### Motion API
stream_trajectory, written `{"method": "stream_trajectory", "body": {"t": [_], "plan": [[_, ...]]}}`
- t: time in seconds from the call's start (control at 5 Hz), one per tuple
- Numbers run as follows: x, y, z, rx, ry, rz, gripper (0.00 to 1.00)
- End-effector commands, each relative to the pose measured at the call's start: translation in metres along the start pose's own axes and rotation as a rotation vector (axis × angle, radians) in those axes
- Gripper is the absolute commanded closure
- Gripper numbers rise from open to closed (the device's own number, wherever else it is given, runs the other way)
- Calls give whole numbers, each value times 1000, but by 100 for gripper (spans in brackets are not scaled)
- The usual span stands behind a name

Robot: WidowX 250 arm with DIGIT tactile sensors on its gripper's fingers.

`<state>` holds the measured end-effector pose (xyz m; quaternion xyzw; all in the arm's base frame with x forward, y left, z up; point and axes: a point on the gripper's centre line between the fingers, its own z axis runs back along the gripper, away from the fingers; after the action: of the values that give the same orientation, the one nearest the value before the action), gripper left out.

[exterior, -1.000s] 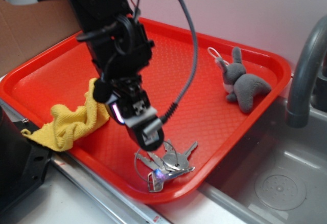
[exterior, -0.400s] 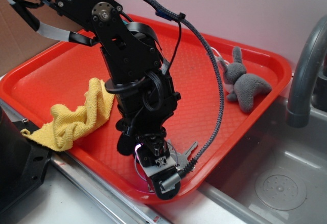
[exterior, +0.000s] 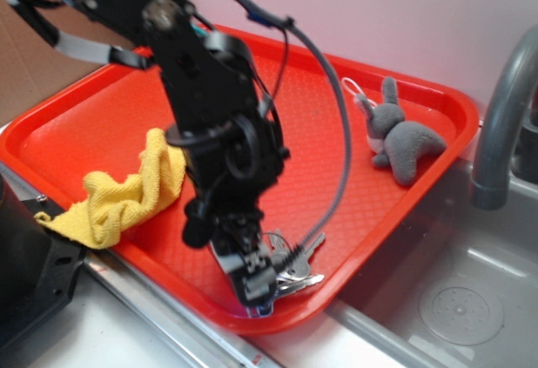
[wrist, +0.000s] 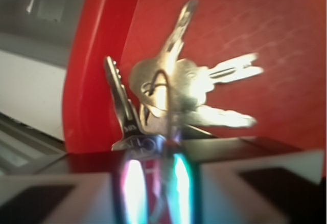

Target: Grab the silver keys.

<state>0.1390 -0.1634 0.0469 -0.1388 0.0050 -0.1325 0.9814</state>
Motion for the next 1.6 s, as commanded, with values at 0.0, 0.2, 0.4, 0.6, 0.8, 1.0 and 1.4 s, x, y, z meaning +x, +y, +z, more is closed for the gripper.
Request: {"method": "stream_trajectory", "body": {"t": [0.0,0.2,0.4,0.6,0.8,1.0,1.4], "plan": [[9,51,86,197,-114,192,100],[-4,87,140,212,-200,321,100],[-17,122,186,258,-230,415,100],[-27,162,219,275,-234,484,100],[-16,175,238,264,-199,437,100],[3,153,247,269,-165,339,100],[27,96,254,321,-166,212,100]]}}
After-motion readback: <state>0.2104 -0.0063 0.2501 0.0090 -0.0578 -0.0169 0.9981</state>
